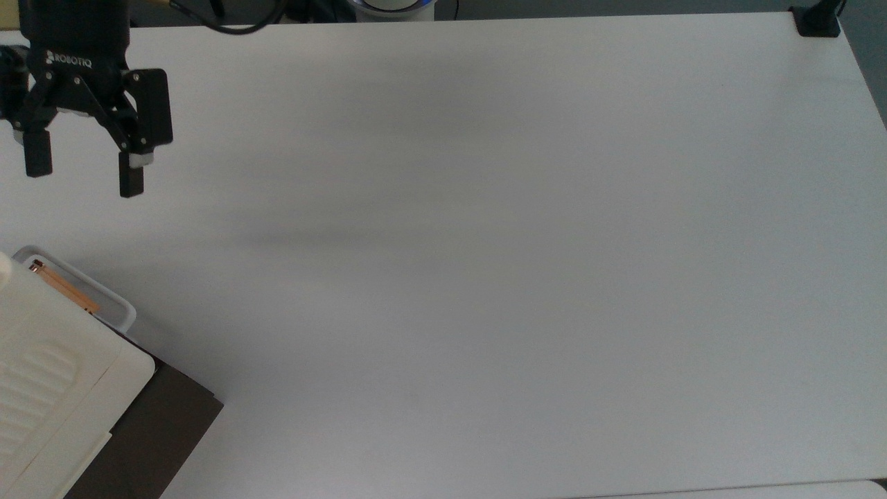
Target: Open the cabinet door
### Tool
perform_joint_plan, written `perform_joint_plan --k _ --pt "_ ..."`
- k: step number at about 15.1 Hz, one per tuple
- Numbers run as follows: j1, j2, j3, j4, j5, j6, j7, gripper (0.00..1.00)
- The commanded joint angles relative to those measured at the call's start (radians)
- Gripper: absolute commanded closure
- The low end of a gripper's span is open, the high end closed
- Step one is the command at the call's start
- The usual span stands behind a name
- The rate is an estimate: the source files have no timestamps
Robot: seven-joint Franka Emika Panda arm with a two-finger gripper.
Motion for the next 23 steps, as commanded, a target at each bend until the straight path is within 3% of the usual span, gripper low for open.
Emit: perform_joint_plan --k 1,5,12,15,19,23 --pt "0.035 0.066 -0.018 0.006 -0.115 0.107 0.143 0.03" --pt "0.030 0.129 -0.024 0.013 -0.161 0.244 0.235 0.05" --pt "0.032 0.182 -0.072 0.096 -0.163 0.274 0.243 0.14" --pt "0.035 0.192 -0.075 0.103 -0.163 0.282 0.243 0.30" --pt "0.038 0.192 -0.075 0.104 -0.163 0.284 0.249 0.40" --pt "0.038 0.189 -0.073 0.107 -0.161 0.284 0.250 0.64"
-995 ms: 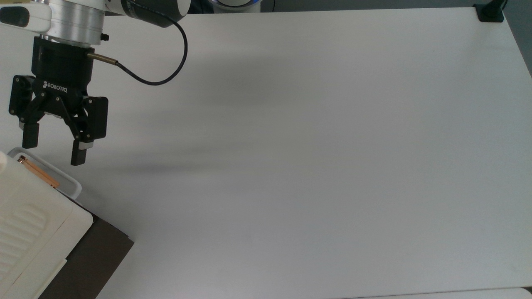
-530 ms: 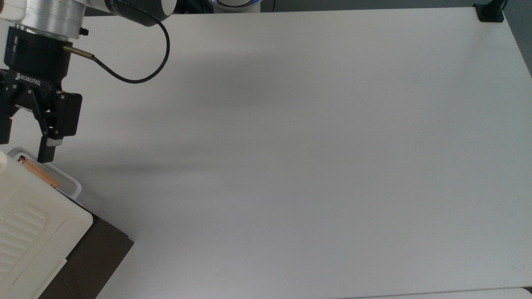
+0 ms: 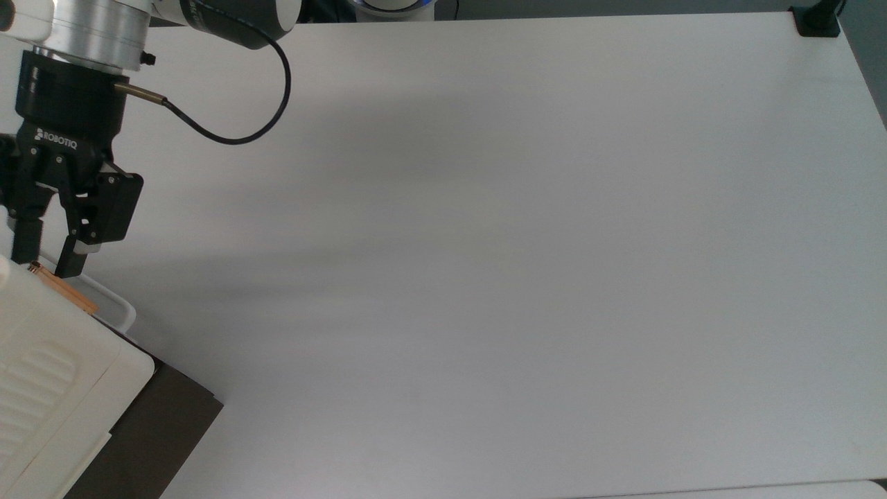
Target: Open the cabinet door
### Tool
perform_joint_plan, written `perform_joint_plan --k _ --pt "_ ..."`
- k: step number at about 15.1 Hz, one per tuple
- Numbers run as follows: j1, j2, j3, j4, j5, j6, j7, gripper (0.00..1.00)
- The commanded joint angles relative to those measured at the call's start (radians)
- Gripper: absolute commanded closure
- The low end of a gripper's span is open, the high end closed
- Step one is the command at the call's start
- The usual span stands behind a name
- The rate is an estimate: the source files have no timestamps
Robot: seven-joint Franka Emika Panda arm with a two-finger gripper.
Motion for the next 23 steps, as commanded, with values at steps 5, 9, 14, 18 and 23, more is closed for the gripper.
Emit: perform_joint_plan --k 5,9,14,18,23 --pt "0.004 0.005 -0.019 0.017 -0.015 0.027 0.036 0.85" --pt "0.005 -0.018 -0.013 0.008 -0.007 0.024 0.035 0.89" --pt "0.005 -0.058 -0.008 -0.038 -0.004 0.004 0.035 0.94" --pt "0.025 -0.074 -0.008 -0.073 -0.004 -0.008 0.036 0.91" --pt "0.027 -0.066 -0.008 -0.063 -0.010 -0.002 0.058 0.64"
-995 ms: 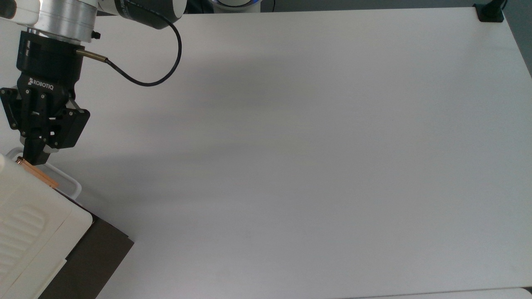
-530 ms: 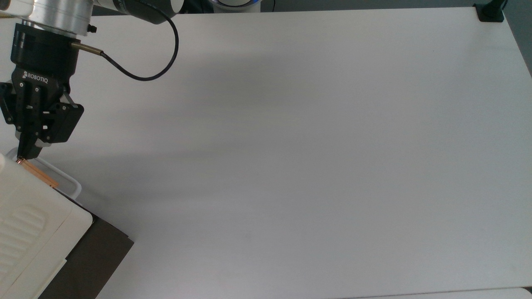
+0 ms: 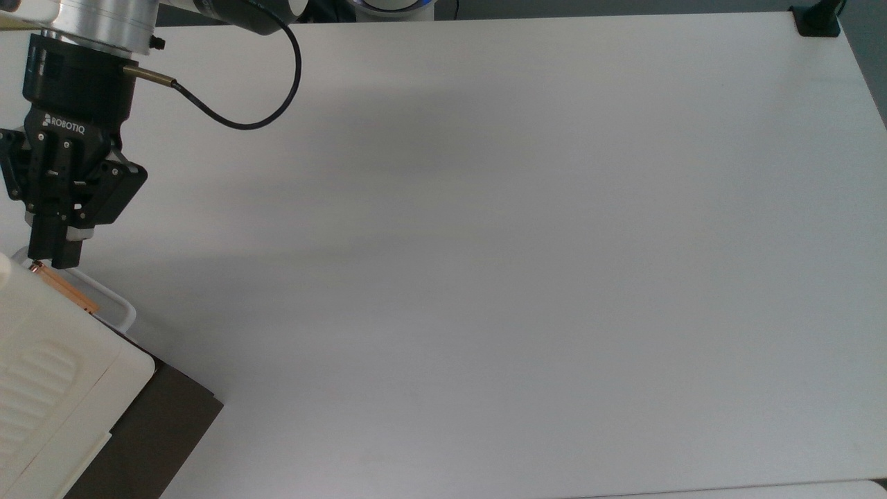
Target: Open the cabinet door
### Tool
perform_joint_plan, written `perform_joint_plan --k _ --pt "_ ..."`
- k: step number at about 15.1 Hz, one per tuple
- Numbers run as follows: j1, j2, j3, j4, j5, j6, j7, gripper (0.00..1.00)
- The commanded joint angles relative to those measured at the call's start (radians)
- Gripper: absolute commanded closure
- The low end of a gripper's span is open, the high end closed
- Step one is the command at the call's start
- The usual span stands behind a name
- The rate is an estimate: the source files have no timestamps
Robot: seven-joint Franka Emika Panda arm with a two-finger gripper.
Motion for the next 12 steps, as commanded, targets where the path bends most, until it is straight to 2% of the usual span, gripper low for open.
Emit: perform_joint_plan --k 1,5,8,10,12 --pt "0.017 -0.028 -0.009 -0.040 -0.009 -0.002 0.033 0.64" --pt "0.021 -0.013 -0.017 -0.034 -0.020 0.004 0.055 0.63" --pt "0.018 0.026 -0.023 0.015 -0.046 0.012 0.055 0.62" --pt "0.014 0.034 -0.023 0.021 -0.081 0.026 0.056 0.54" --pt "0.014 0.034 -0.032 0.021 -0.086 0.026 0.056 0.48"
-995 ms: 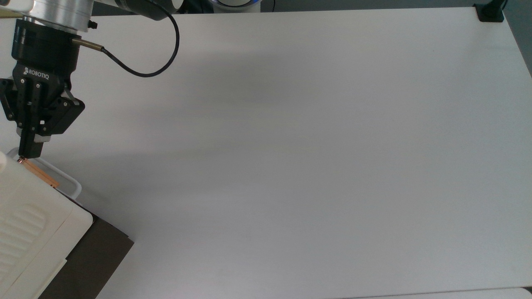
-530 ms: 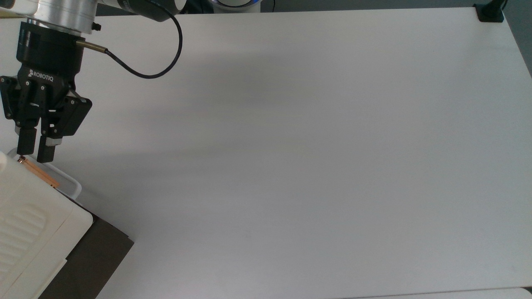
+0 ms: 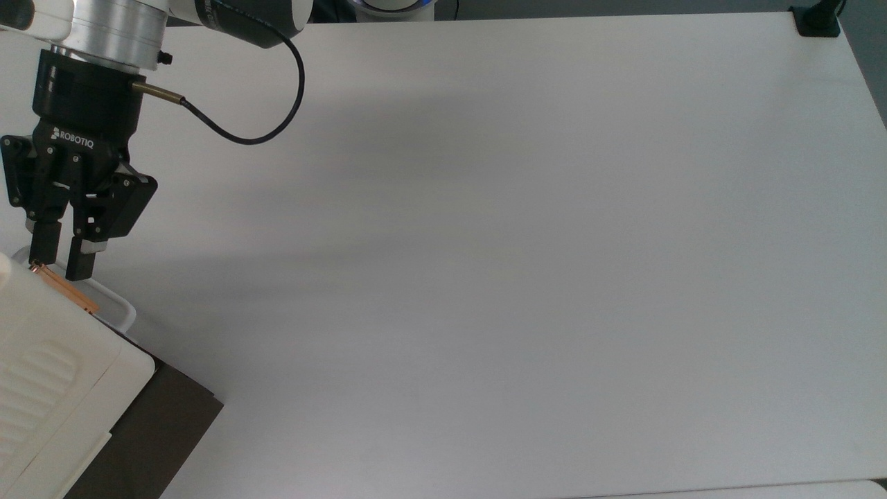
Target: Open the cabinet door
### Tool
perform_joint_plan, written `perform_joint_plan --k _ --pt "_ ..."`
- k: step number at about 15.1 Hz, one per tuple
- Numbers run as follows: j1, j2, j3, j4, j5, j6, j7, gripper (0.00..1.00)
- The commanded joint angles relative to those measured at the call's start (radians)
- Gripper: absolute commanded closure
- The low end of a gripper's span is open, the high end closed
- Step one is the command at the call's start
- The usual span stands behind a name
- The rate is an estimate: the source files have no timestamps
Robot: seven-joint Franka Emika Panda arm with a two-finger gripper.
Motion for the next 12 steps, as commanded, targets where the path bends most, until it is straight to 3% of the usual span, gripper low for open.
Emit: perform_joint_plan --k 1,6,12 --pt "0.007 0.017 -0.026 0.016 -0.030 0.027 0.031 0.47" --pt "0.011 0.036 -0.030 0.026 -0.061 0.028 0.032 0.46" --pt "0.006 0.040 -0.044 0.026 -0.064 0.031 0.032 0.58"
